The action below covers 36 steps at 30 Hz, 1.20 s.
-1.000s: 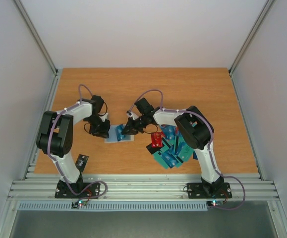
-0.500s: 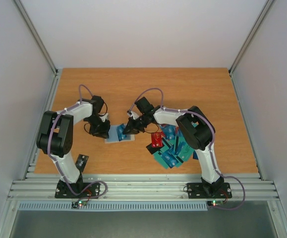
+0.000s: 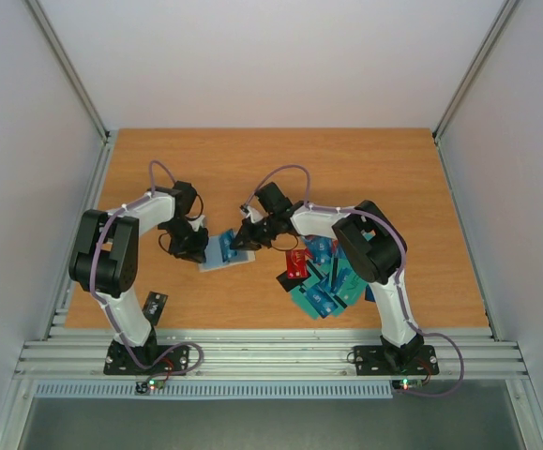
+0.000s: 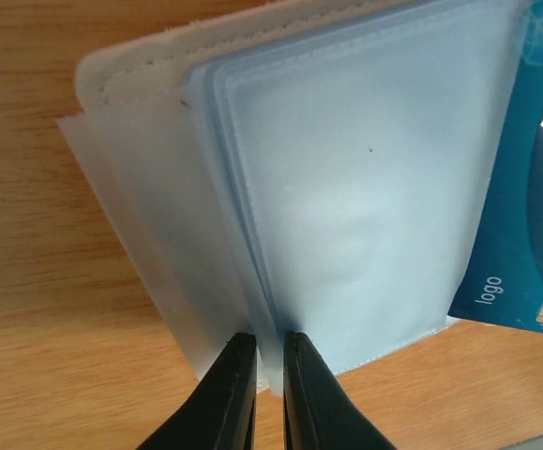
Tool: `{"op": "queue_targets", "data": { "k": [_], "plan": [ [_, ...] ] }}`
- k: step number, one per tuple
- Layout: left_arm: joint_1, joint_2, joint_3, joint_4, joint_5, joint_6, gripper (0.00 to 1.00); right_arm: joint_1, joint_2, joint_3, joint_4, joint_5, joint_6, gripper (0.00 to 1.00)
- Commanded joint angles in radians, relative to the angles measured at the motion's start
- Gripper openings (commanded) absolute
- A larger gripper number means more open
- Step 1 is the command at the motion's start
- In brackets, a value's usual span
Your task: Put the credit cards into the card holder
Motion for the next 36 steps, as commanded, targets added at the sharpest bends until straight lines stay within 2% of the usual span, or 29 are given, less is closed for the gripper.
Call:
{"op": "queue_targets", "data": {
  "k": [1,17,32,34,36],
  "plan": [
    [0.002,0.001,0.007,-0.023,0.024,-0.002,0.12,0.008,0.023,-0.024,0.074,0.009,0.036,0.01],
    [0.002,-0.001,-0.001,-0.013,0.045,-0.022,0.12,0.013,0.047,-0.091,0.247,-0.077,0.124,0.01],
    [0.002,-0.009,-0.001,-0.007,0.038,-0.024,0.12,0.049,0.093,-0.029,0.182,-0.110,0.145,0.02],
    [0.002,-0.009,-0.001,-0.008,0.038,-0.025,0.12,0.048,0.092,-0.027,0.174,-0.110,0.143,0.06],
    [0.003,-0.015,-0.002,-0.010,0.034,-0.025,0.12,0.048,0.088,-0.014,0.111,-0.107,0.122,0.15]
  ]
}}
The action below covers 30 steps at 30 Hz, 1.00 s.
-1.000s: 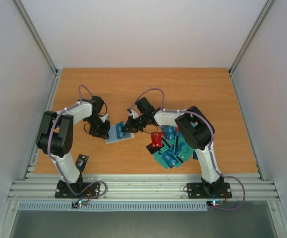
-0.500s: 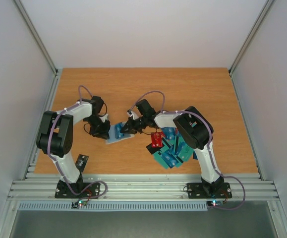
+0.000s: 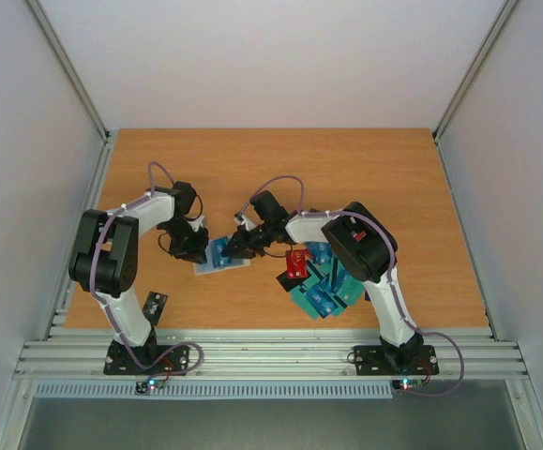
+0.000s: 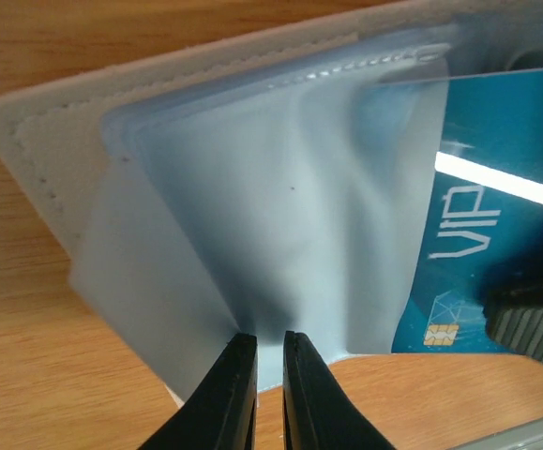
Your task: Put the credit cards into the card holder
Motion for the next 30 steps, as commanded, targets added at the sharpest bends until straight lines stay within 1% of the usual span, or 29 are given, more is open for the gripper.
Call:
{"op": "queue_targets", "data": {
  "k": [1,5,8,15,18,23,28,30],
  "plan": [
    [0.003,-0.018,-0.002,0.000,0.002,-0.006,0.12,0.018,0.022,0.040,-0.128,-0.005,-0.036,0.18],
    [0.002,-0.049,0.009,-0.019,-0.026,-0.007,0.12,0.017,-0.011,0.074,-0.272,0.043,-0.114,0.31],
    [0.002,-0.084,0.017,-0.035,-0.052,-0.012,0.15,0.017,-0.030,0.108,-0.372,0.070,-0.160,0.39],
    [0.002,-0.147,0.013,-0.061,-0.129,-0.020,0.24,0.017,-0.046,0.199,-0.583,0.152,-0.249,0.48],
    [0.002,-0.136,-0.006,-0.042,-0.135,-0.016,0.25,0.016,-0.049,0.223,-0.636,0.174,-0.265,0.49],
    [0.002,-0.117,-0.018,-0.009,-0.168,-0.025,0.20,0.019,-0.051,0.247,-0.682,0.208,-0.281,0.45],
    [0.002,-0.099,-0.027,0.009,-0.192,-0.026,0.16,0.026,-0.037,0.290,-0.739,0.259,-0.308,0.32],
    [0.002,-0.090,-0.034,0.016,-0.198,-0.026,0.14,0.033,-0.030,0.308,-0.758,0.275,-0.315,0.25]
  ]
}}
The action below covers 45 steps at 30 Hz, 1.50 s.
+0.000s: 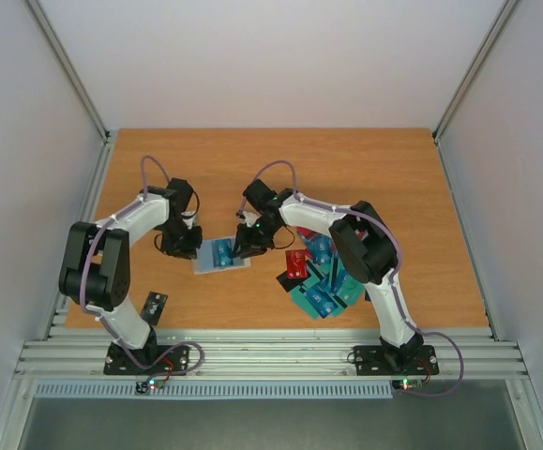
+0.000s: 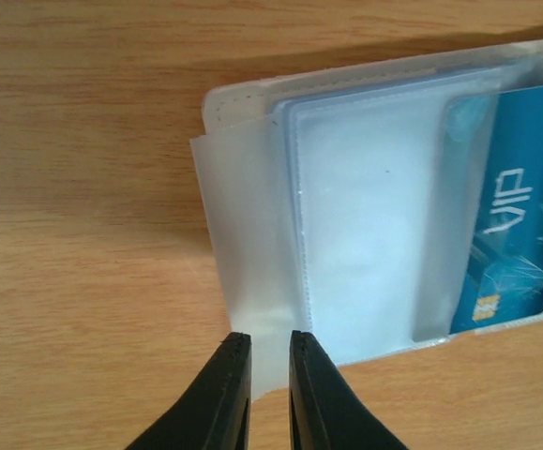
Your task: Put the credit cards into the card holder
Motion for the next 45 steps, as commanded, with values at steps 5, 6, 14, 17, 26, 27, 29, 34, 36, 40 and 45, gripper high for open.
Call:
{"op": "queue_targets", "data": {
  "k": [5,6,14,17,26,27,29,34,36,40,45],
  "plan": [
    [0.003,0.037,-0.039,0.046,-0.056,0.001,0.09,0.041,0.012,0.107,-0.116,0.100,-0.045,0.14],
    [0.003,0.040,-0.041,0.048,-0.055,0.003,0.08,0.047,0.017,0.124,-0.131,0.112,-0.063,0.12],
    [0.003,0.078,-0.043,0.065,-0.042,0.026,0.06,0.081,0.080,0.216,-0.247,0.260,-0.121,0.02],
    [0.003,0.090,-0.042,0.070,-0.032,0.034,0.06,0.094,0.097,0.238,-0.269,0.302,-0.128,0.01],
    [0.003,0.117,-0.039,0.080,0.001,0.057,0.06,0.110,0.147,0.296,-0.297,0.330,-0.120,0.01],
    [0.003,0.121,-0.038,0.081,0.004,0.061,0.05,0.112,0.153,0.313,-0.299,0.328,-0.120,0.01],
    [0.003,0.127,-0.037,0.082,0.010,0.069,0.05,0.119,0.169,0.342,-0.307,0.320,-0.124,0.01],
    [0.003,0.136,-0.028,0.081,0.020,0.079,0.05,0.136,0.211,0.421,-0.341,0.306,-0.136,0.01],
    [0.003,0.137,-0.027,0.080,0.024,0.081,0.05,0.140,0.224,0.442,-0.351,0.302,-0.139,0.01],
    [0.003,0.139,-0.025,0.083,0.034,0.081,0.05,0.147,0.242,0.478,-0.367,0.291,-0.140,0.01],
    [0.003,0.143,-0.028,0.089,0.043,0.079,0.05,0.153,0.264,0.529,-0.394,0.292,-0.148,0.01]
  ]
}}
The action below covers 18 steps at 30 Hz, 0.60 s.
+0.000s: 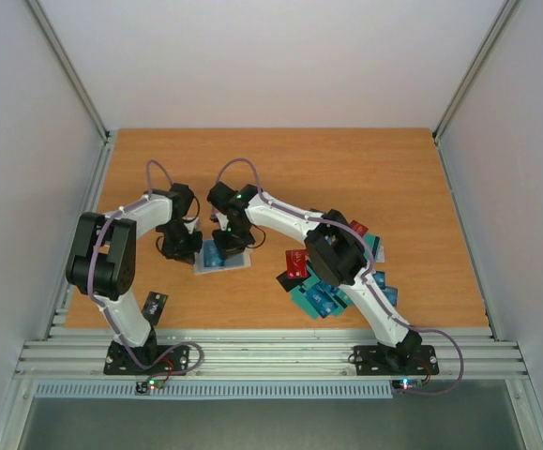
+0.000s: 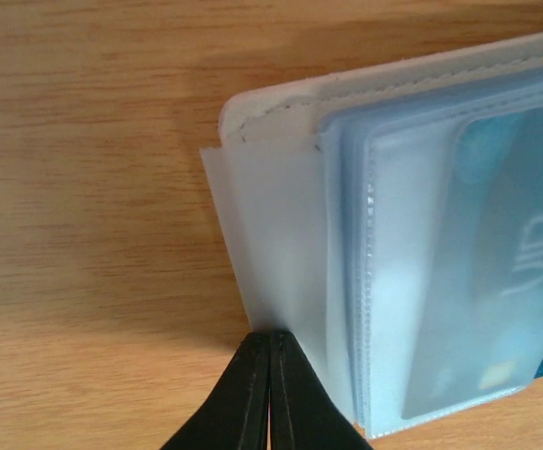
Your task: Put the credit cards into the card holder
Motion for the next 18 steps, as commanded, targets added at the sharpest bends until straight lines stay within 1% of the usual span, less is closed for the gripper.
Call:
{"op": "queue_targets", "data": {
  "k": [1,10,14,18],
  "plan": [
    [-0.004,0.053,-0.005,0.051,0.047,0.014,0.05,0.019,0.033,0.058,-0.029,-0.002,-0.023,0.01],
    [-0.005,0.052,-0.011,0.060,0.055,0.012,0.05,0.020,0.010,0.046,0.021,-0.097,-0.104,0.02],
    [-0.004,0.041,-0.008,0.059,0.052,0.012,0.05,0.019,-0.002,0.047,-0.004,-0.071,-0.130,0.02],
    [-0.005,0.033,-0.007,0.061,0.057,0.012,0.05,0.004,-0.055,0.012,-0.008,-0.026,-0.123,0.01]
  ]
}}
